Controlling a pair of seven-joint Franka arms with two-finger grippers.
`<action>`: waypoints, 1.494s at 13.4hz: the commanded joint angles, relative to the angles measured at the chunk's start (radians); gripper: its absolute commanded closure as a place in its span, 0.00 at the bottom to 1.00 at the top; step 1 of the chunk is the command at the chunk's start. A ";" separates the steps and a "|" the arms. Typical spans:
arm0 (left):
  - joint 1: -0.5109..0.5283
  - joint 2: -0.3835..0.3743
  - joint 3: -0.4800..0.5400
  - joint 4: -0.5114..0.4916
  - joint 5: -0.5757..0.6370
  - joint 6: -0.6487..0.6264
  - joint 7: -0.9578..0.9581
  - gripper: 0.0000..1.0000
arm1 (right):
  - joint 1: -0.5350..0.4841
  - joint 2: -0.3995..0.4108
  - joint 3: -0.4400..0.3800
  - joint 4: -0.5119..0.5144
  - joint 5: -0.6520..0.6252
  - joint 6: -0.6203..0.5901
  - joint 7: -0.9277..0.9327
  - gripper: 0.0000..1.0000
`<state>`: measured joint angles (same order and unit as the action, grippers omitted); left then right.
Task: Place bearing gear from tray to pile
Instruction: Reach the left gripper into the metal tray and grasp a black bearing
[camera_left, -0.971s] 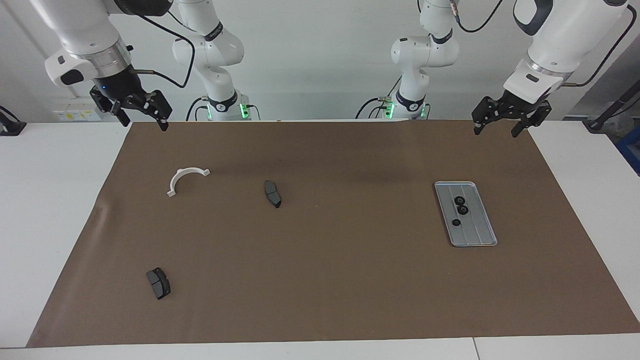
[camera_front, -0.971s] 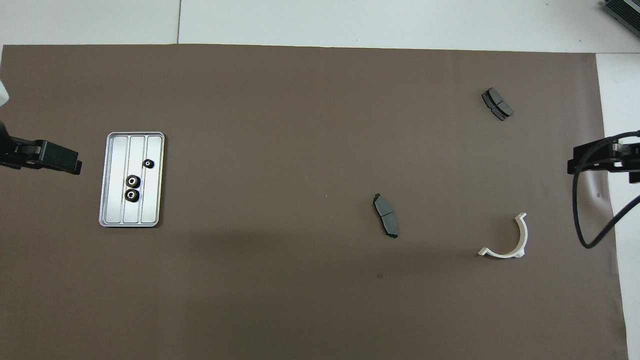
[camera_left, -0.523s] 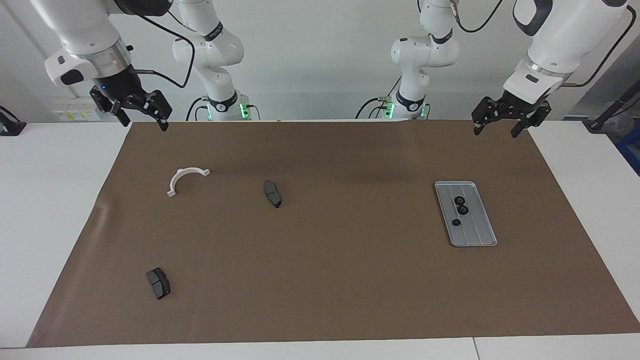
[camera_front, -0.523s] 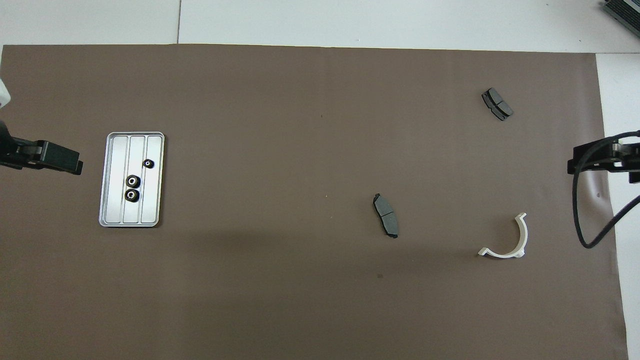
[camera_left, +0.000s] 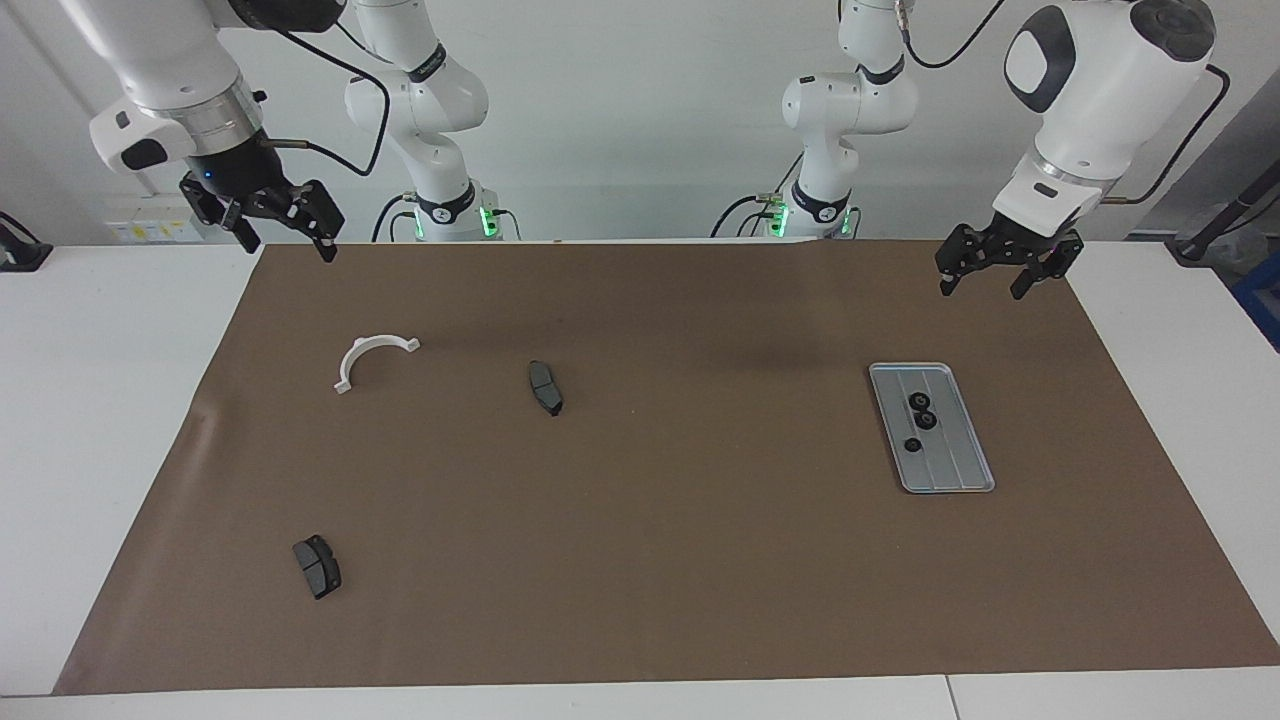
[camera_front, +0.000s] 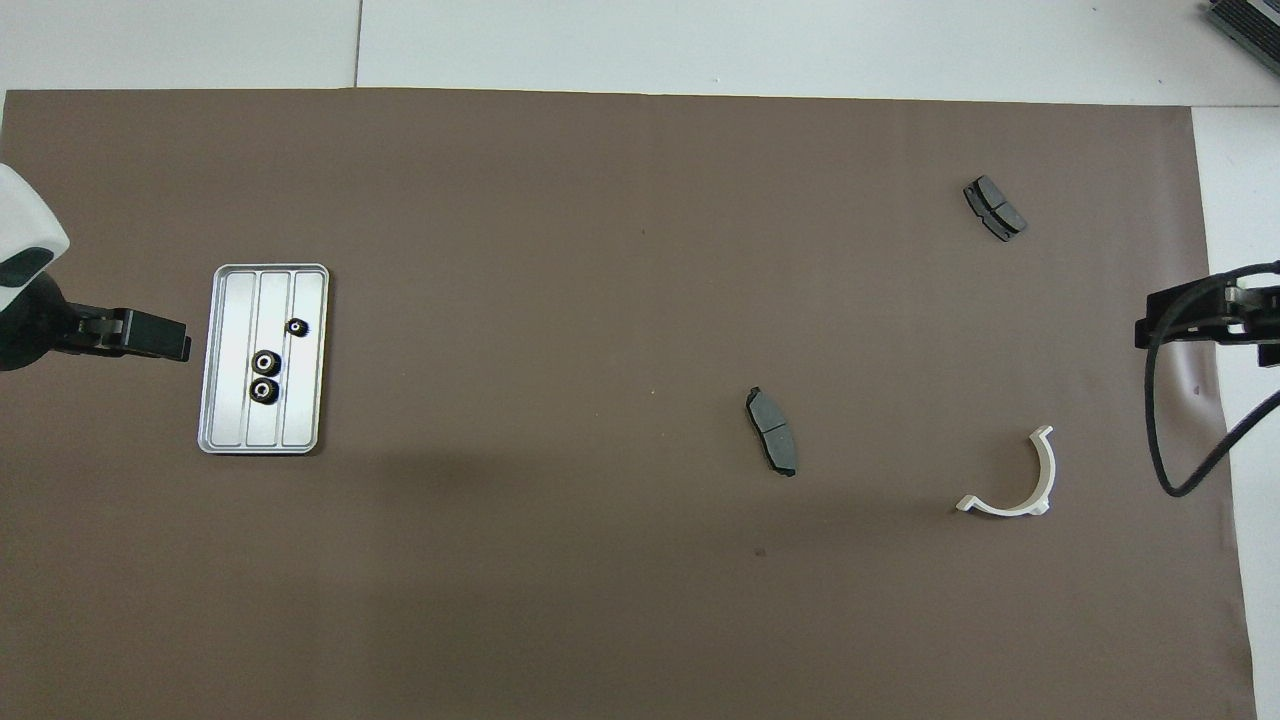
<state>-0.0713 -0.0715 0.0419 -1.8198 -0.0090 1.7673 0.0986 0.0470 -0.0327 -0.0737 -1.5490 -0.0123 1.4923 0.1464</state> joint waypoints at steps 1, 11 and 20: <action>0.019 -0.007 -0.005 -0.105 0.007 0.128 0.013 0.00 | -0.013 -0.027 0.005 -0.029 0.026 -0.001 -0.033 0.00; 0.061 0.211 -0.005 -0.214 0.009 0.515 0.072 0.00 | -0.013 -0.027 0.005 -0.029 0.026 -0.003 -0.033 0.00; 0.059 0.269 -0.005 -0.291 0.009 0.626 0.122 0.14 | -0.012 -0.027 0.005 -0.029 0.026 -0.001 -0.031 0.00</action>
<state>-0.0075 0.2019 0.0357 -2.0838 -0.0090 2.3631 0.2051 0.0470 -0.0327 -0.0737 -1.5490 -0.0123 1.4923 0.1464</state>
